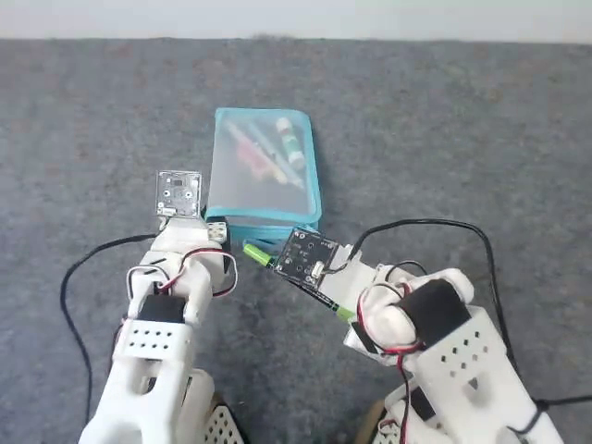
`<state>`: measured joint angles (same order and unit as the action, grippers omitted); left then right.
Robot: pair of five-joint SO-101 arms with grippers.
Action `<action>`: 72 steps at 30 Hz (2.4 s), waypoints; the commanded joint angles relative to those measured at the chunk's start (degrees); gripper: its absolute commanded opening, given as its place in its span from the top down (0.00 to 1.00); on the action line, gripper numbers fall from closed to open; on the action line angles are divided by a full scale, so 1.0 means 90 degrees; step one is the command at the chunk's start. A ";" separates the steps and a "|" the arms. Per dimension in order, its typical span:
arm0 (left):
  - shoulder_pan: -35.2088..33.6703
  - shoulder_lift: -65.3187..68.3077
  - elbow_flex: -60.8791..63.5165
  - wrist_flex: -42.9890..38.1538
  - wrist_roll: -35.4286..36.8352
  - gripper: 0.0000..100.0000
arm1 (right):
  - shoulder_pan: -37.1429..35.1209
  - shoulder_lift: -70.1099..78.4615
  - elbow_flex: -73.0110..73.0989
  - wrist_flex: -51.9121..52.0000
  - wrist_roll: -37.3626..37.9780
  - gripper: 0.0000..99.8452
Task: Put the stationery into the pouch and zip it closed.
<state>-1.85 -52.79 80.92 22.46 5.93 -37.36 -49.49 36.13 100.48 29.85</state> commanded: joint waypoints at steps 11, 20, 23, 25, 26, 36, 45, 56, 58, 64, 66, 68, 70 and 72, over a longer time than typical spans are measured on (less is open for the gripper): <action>-0.0029 0.0020 -0.0435 -0.0176 0.0068 0.99 | 0.0708 0.2193 -0.0830 -0.0435 -0.0488 0.99; -0.0029 0.0020 -0.0435 -0.0186 -0.0098 0.99 | 0.0728 0.3053 -0.1817 -0.0425 -0.0879 0.99; -0.0020 0.0020 -0.0435 -0.0186 -0.0098 0.99 | 0.0747 0.3580 -0.2139 -0.0435 -0.0879 0.99; -0.0020 0.0020 -0.0435 -0.0186 -0.0107 0.99 | 0.0747 0.3971 -0.2491 -0.0435 -0.0908 0.99; -0.0010 0.0020 -0.0435 -0.0186 -0.0107 0.99 | 0.0747 0.4186 -0.2696 -0.0435 -0.0996 0.99; 0.0684 0.0010 -0.0298 -0.0186 -0.0586 0.99 | 0.0718 0.6374 -0.5333 -0.0366 -0.1885 0.99; 0.1035 0.0000 -0.0269 -0.0147 -0.0947 0.99 | 0.0669 0.7868 -0.7375 -0.0357 -0.2686 0.99; 0.1055 -0.0918 -0.0132 0.0586 -0.0947 0.99 | 0.0484 0.8767 -0.8899 -0.0435 -0.2930 0.99; 0.1055 -0.1631 0.0044 0.0918 -0.0947 0.99 | 0.0298 0.8825 -0.9084 -0.0435 -0.2901 0.98; 0.1055 -0.4083 0.0571 0.2168 -0.0967 0.99 | -0.0220 0.8786 -0.9172 -0.0308 -0.2286 0.79; 0.1055 -0.4747 0.0698 0.2530 -0.0967 0.99 | -0.0347 0.8728 -0.9192 -0.0151 -0.2129 0.79; 0.1055 -0.5206 0.0806 0.2784 -0.0967 0.99 | -0.0435 0.8542 -0.9182 -0.0005 -0.2042 0.79; 0.1055 -0.5411 0.0864 0.2891 -0.0967 0.99 | -0.0474 0.8249 -0.9182 0.0093 -0.1895 0.79; 0.1055 -0.5441 0.0874 0.2911 -0.0967 0.99 | -0.0464 0.7858 -0.9162 0.0103 -0.1807 0.79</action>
<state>5.98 -97.80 90.59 48.57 -1.98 -40.00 29.19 -42.55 100.31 10.95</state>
